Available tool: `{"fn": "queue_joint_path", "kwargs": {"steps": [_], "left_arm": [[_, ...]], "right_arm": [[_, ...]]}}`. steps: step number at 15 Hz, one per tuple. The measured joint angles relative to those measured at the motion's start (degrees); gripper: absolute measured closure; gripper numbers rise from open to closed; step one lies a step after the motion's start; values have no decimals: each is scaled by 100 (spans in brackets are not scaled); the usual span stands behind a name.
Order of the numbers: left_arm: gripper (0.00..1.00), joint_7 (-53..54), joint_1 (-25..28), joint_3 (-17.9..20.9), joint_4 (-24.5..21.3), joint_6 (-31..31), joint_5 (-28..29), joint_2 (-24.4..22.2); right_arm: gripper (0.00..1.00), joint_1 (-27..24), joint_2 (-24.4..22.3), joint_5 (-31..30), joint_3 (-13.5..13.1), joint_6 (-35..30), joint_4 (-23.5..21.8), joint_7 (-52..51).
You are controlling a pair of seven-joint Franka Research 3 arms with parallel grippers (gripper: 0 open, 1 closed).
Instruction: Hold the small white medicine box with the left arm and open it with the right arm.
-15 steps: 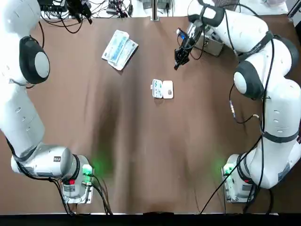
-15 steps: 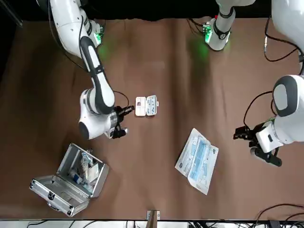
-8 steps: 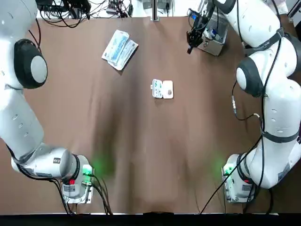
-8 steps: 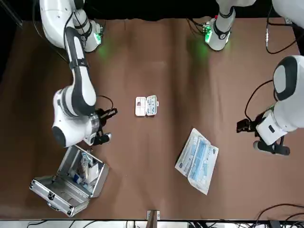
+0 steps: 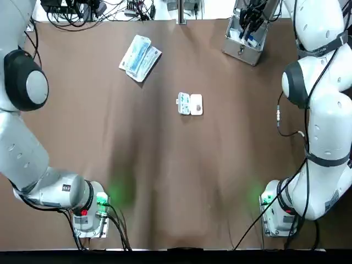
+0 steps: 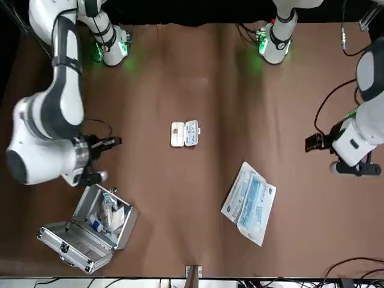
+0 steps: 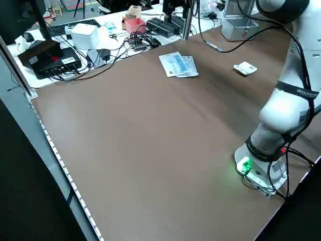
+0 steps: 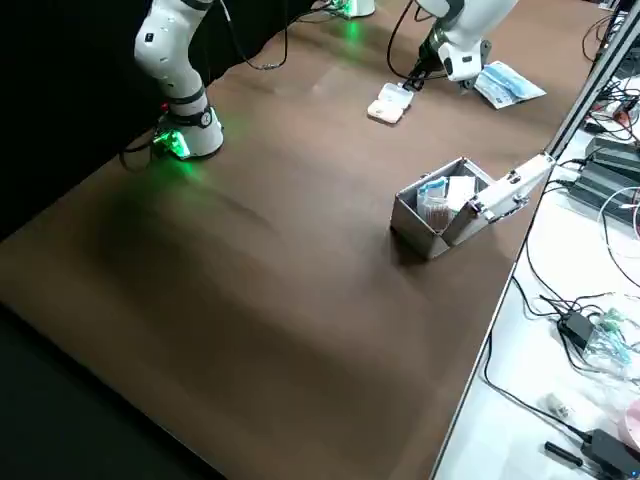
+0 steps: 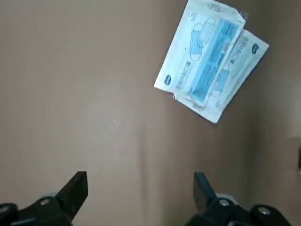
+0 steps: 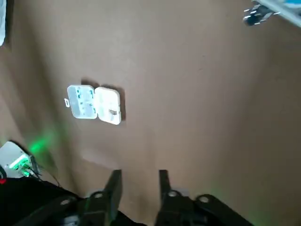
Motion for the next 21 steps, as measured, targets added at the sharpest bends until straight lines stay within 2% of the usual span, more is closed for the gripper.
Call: {"fn": "queue_joint_path", "kwargs": {"steps": [2,4,8,12,16,19,21], "left_arm": [[0,0,9,0,-1,-259,2,-236],[0,0,29,1,-4,-296,5,-305],[0,-8,53,8,-66,-299,5,-268],[0,-116,246,30,-64,-298,5,-276],[0,-133,651,35,-103,-222,10,-441],[0,-321,701,8,-567,270,10,-809],[0,-415,755,-141,-811,395,10,-1020]], "right_arm": [[54,-4,-4,-115,-355,-137,186,0],[38,-10,-75,-293,-523,-147,262,-2],[5,-3,-402,-869,-571,-173,304,-2],[4,-5,-825,-1054,-601,-180,316,-1],[2,59,-1105,-1690,-594,-206,316,-1],[2,138,-1194,-1882,-592,-200,318,4],[2,80,-1255,-1922,-576,-195,320,6]]}}
